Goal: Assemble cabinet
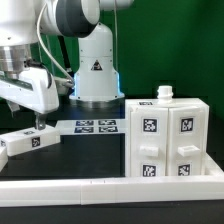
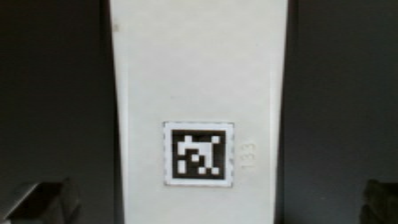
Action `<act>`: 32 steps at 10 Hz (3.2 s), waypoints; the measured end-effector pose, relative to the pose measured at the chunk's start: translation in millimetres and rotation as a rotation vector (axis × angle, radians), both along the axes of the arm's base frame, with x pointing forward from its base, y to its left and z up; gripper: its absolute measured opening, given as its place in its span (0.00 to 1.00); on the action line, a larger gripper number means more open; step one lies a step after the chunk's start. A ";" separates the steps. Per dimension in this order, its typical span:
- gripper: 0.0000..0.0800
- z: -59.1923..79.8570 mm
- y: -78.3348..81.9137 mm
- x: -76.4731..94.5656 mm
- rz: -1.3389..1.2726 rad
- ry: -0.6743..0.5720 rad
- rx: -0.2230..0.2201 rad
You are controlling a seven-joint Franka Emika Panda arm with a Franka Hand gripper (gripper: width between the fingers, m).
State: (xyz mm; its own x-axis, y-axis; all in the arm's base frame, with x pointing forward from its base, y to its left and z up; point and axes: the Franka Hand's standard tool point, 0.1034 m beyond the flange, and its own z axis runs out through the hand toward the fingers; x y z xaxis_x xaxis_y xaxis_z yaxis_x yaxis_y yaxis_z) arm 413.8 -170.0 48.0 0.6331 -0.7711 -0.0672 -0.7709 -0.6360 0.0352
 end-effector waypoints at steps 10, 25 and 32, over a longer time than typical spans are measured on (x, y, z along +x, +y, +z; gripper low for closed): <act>0.84 -30.7 5.2 -15.4 0.142 -0.014 -0.073; 0.70 39.6 113.5 39.0 0.138 -0.054 0.029; 0.70 72.7 144.8 81.7 0.069 -0.037 0.073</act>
Offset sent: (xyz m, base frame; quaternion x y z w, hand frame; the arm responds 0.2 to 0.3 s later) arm -0.0191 0.0120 -0.0182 -0.0214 0.0478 -0.0065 0.9986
